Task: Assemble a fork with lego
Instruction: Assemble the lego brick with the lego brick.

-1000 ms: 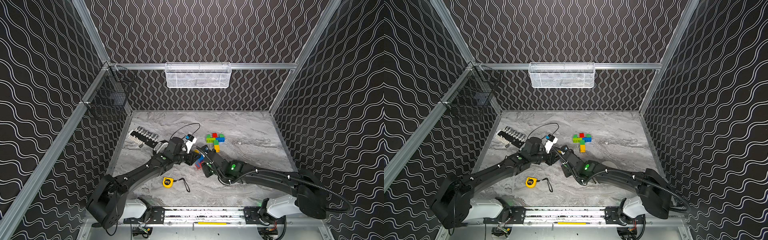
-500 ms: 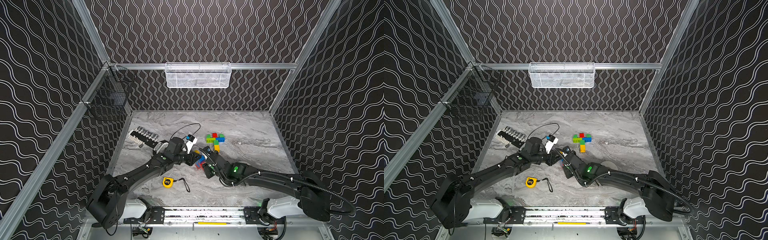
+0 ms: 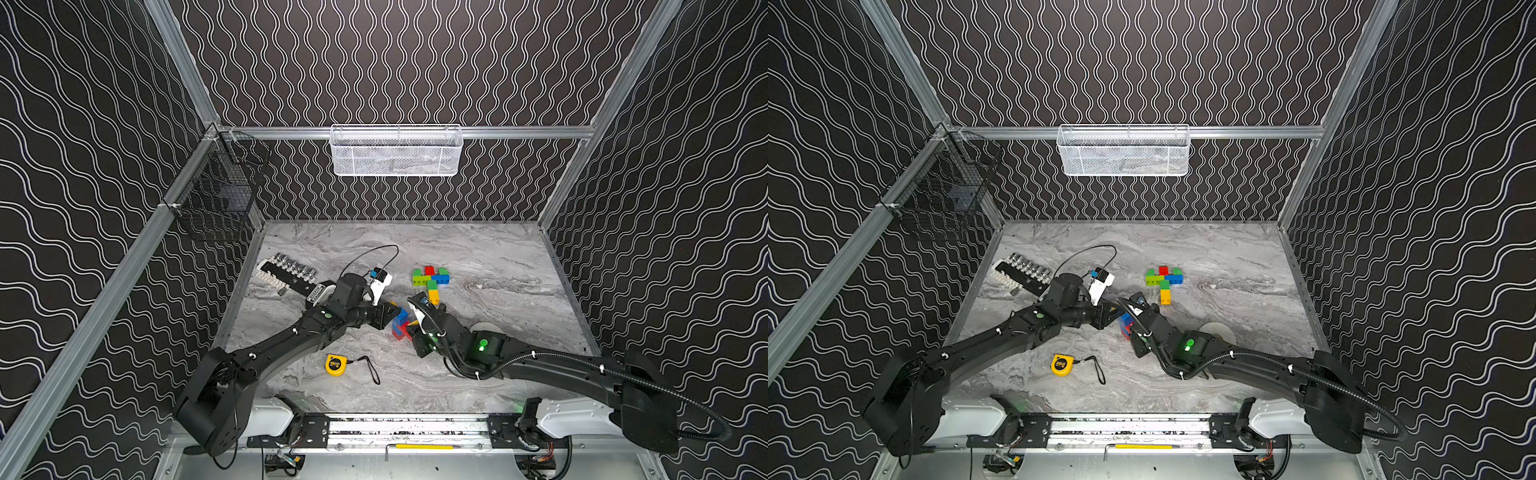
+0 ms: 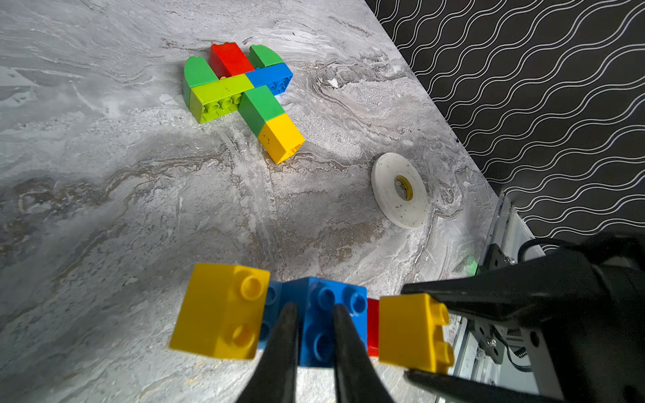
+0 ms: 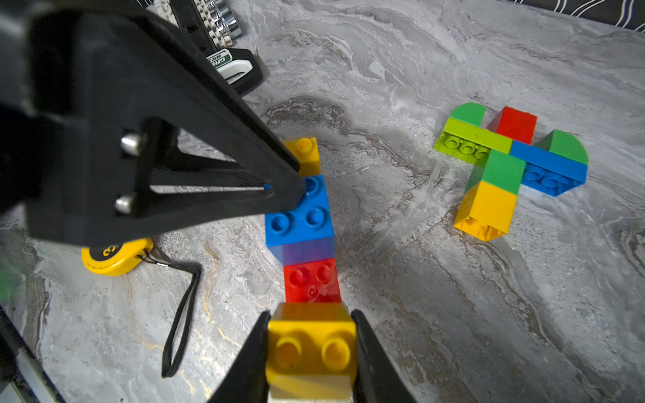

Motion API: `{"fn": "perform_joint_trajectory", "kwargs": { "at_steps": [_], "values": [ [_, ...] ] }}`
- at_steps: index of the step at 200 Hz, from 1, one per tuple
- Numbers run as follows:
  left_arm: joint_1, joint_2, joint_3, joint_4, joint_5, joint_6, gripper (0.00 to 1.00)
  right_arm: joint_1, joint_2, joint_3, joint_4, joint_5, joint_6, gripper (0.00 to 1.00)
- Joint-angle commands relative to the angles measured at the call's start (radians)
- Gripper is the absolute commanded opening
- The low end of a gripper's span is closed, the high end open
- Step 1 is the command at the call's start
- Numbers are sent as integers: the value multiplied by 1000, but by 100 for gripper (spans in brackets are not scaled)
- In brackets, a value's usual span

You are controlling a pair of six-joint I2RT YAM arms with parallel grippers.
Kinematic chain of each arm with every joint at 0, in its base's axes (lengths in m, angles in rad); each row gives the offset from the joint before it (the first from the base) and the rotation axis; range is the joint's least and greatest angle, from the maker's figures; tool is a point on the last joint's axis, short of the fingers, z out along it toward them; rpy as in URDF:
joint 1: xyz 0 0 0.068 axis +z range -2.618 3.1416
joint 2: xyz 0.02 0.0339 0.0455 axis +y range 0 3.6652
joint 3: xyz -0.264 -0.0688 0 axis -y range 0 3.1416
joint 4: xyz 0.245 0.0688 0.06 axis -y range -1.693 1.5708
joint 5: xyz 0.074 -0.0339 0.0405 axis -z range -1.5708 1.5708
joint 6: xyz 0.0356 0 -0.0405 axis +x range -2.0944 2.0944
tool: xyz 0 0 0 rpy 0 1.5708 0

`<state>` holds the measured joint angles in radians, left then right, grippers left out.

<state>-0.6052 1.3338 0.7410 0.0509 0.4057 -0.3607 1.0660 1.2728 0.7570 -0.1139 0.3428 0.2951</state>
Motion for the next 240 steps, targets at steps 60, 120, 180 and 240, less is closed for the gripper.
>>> {"fn": "perform_joint_trajectory", "kwargs": {
  "at_steps": [60,120,180,240],
  "values": [
    [1,-3,0,-59,5,16,20,-5,-34,-30,33,29,-29,0],
    [-1,-2,0,-57,5,14,19,-9,-30,-47,69,-32,-95,0],
    [1,-3,-5,-51,12,14,19,-13,-2,-51,97,-25,-108,0],
    [-1,-3,-5,-50,19,19,19,-26,17,-46,109,-36,-114,0]
  ]
}}
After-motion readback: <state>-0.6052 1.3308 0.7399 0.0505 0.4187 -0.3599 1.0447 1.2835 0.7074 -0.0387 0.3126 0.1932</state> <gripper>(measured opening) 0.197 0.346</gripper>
